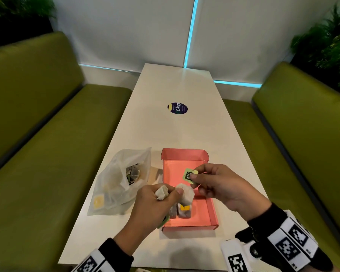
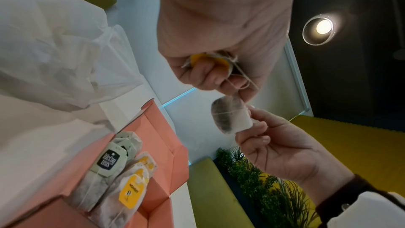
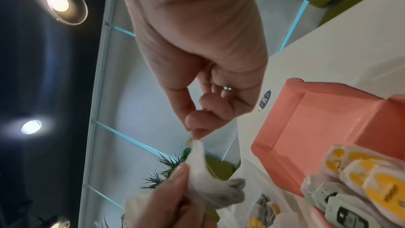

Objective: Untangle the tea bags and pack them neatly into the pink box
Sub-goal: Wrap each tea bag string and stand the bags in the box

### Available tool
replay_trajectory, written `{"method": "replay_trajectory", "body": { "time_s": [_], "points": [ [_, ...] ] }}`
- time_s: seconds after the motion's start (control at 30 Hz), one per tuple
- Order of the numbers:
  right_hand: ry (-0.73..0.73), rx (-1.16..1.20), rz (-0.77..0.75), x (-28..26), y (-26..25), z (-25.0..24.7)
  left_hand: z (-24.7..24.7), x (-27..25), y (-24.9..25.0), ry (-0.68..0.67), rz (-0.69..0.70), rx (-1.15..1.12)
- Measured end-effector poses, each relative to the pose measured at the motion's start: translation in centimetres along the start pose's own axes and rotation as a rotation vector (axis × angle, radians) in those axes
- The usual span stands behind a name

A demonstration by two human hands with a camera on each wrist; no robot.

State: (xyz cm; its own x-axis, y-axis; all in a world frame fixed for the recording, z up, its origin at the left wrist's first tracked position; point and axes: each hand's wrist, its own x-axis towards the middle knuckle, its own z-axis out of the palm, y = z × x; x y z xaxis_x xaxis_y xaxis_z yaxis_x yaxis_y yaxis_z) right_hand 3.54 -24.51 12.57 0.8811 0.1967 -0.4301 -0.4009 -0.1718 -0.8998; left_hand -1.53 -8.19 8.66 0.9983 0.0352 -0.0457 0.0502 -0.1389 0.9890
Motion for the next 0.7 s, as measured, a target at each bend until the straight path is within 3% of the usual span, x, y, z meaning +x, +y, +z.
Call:
{"method": "replay_trajectory", "body": {
  "time_s": [0.17,0.47,0.7],
  "points": [
    [-0.038,0.077,0.071,0.0,0.2,0.1,0.0,0.1,0.1,0.034,-0.013,0.015],
    [-0.078,-0.019,0.172,-0.2,1.1,0.5,0.4,0.5,-0.1,0.146,-0.018,-0.030],
    [-0.065,0.012,0.079,-0.1,1.5,0.8,0.7,0.9,-0.2,0.165,-0.080,-0.100]
  ]
}}
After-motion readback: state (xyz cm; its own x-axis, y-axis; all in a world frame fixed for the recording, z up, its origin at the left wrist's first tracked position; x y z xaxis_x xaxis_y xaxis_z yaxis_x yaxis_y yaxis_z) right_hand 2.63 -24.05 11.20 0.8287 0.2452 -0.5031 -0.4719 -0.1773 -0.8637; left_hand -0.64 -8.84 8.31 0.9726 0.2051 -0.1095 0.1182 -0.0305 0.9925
